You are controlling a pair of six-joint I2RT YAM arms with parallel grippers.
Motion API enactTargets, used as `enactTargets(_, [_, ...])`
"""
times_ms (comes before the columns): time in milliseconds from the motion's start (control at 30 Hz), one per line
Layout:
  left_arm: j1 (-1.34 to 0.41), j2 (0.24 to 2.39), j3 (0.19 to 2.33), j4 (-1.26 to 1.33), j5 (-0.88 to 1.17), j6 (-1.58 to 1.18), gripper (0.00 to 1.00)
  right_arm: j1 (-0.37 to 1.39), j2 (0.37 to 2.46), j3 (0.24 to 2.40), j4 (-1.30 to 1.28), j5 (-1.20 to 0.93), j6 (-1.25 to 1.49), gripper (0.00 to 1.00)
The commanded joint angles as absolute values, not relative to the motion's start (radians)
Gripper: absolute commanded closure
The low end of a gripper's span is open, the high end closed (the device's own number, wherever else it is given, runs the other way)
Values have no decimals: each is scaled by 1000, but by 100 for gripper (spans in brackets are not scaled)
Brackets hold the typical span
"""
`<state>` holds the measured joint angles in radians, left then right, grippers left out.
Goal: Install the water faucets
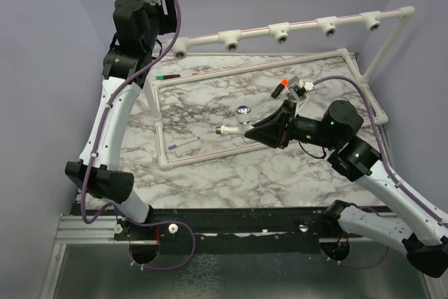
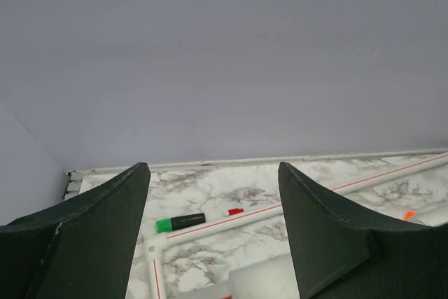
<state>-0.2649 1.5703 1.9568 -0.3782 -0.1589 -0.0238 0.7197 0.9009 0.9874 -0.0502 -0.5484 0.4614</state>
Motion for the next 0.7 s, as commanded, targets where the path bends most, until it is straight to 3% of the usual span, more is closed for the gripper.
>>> enactTargets(0, [-210,1636,2019,-329,-180,-8,25,718,917,1012,-31,-601,458,100])
enactTargets(367, [-147,1812,2105,-383,-289,39,26,718,923,990,-16,-589,465,100])
enactTargets(667, [-142,1817,2050,-469,-310,35,26,719,953,1026,-89,-508,388,100])
